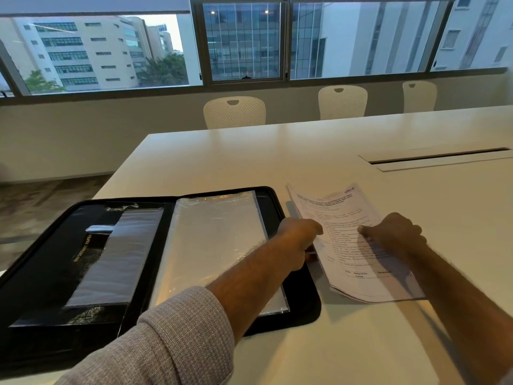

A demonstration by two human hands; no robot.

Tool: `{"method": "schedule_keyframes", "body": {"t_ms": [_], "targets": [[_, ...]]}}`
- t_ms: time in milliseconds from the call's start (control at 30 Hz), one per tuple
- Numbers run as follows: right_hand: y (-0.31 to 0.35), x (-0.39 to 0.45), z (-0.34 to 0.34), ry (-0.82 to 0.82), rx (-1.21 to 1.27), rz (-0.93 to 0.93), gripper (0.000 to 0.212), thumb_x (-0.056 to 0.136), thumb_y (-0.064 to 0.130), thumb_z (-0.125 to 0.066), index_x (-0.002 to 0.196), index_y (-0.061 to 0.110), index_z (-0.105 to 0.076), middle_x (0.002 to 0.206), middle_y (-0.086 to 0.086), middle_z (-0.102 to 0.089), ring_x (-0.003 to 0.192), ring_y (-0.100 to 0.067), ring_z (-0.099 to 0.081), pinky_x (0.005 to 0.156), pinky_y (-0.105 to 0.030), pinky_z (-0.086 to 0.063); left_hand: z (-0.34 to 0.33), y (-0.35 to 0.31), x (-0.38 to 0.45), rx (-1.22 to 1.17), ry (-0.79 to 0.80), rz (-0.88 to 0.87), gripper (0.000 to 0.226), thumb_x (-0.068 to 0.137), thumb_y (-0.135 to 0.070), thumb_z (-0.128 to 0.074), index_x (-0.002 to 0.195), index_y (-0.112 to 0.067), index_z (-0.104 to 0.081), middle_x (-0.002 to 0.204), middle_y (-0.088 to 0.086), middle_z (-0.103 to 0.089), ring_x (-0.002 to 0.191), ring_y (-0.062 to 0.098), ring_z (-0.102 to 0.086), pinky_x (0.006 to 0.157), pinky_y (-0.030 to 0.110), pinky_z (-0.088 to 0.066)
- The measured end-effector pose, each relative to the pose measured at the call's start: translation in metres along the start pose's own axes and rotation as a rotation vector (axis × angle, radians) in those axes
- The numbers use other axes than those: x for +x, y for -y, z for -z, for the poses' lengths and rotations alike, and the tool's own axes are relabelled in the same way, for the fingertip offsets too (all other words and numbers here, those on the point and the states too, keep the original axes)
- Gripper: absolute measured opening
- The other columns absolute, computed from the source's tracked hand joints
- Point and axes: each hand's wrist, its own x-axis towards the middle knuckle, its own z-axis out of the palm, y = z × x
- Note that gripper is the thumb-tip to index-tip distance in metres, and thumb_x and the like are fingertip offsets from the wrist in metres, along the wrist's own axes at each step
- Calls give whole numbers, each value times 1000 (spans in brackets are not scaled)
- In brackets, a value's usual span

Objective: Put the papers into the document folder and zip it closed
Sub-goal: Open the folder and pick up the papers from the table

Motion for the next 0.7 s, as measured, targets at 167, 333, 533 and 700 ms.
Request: {"method": "schedule_keyframes", "body": {"t_ms": [167, 333, 533, 700], "targets": [[5, -5, 12, 43, 353, 26, 46, 69, 13, -82, 100, -9, -56, 99, -25, -67, 80, -37, -67, 64, -37, -54, -3, 3, 5, 139, -45, -25, 8, 98, -10, -52, 106, -12, -55, 110, 7, -65, 81, 19, -64, 66, 27, -58], [15, -21, 26, 97, 547, 26, 15, 71, -2, -75, 77, -8, -61, 81, -26, -68, 57, -30, -65, 47, -29, -50, 1, 5, 4, 158, -41, -135, 28, 98, -8, -48, 125, -13, -54, 106, 1, -62, 75, 14, -59, 52, 18, -50], [28, -40, 57, 337, 801, 14, 14, 74, -3, -73, 83, 0, -63, 89, -26, -70, 75, -38, -71, 63, -51, -59, 36, -4, -2, -104, 47, -234, 37, 78, 6, -58, 106, -17, -62, 100, 6, -73, 86, 23, -69, 57, 30, -59], [49, -51, 59, 411, 863, 216, 38, 77, -7, -68, 110, 9, -60, 104, -13, -70, 81, -32, -71, 55, -42, -58, 66, -18, -5, -46, 73, -275, 32, 91, -7, -58, 120, -21, -58, 112, 9, -72, 98, 31, -70, 84, 53, -57]]}}
